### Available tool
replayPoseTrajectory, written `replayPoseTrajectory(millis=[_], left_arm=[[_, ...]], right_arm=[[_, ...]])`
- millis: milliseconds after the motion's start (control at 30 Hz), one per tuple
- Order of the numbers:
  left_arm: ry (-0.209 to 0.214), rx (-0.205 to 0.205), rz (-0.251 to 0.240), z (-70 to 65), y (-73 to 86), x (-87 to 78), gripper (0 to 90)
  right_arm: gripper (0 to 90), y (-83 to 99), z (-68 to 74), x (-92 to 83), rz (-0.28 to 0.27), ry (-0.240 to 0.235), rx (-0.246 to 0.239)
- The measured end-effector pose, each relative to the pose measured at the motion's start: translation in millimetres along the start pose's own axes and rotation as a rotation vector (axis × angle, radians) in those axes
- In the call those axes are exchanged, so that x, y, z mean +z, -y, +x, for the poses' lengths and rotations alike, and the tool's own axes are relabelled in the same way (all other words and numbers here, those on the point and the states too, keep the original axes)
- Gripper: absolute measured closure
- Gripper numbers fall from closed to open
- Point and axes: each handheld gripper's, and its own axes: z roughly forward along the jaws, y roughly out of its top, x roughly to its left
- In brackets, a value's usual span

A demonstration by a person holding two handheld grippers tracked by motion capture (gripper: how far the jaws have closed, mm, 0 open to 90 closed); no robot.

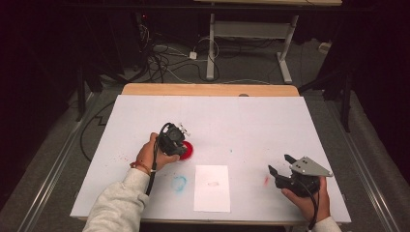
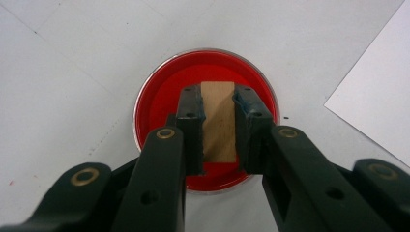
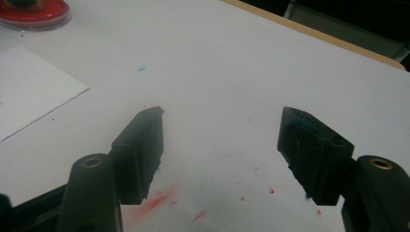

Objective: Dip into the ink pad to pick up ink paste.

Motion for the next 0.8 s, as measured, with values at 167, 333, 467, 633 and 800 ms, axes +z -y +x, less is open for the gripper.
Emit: replayPoseTrajectory(millis=[167, 333, 467, 633, 800], left_arm=[[0.000, -0.007, -0.008, -0.2, 0.9, 0.2, 74.1], [0.010, -0.016, -0.019, 1.5, 2.3, -0.5, 74.1], [-0.004, -0.011, -0.012, 1.5, 3.1, -3.8, 74.1], [0.012, -0.009, -0.059, 1.8, 4.8, -14.4, 74.1], [0.024, -0.009, -0.094, 2.7, 7.1, -25.1, 74.0]], right_arm=[[33.6, -1.5, 1.2, 2.0, -0.002, -0.006, -0.007], [33.6, -2.0, 0.8, 3.0, -0.001, -0.012, -0.006], [33.6, -2.6, 0.6, 1.8, -0.009, -0.012, -0.011], [33.5, -1.5, -1.4, 0.5, -0.007, -0.006, -0.007], [33.5, -1.7, -1.8, -0.6, -0.010, -0.005, -0.006]])
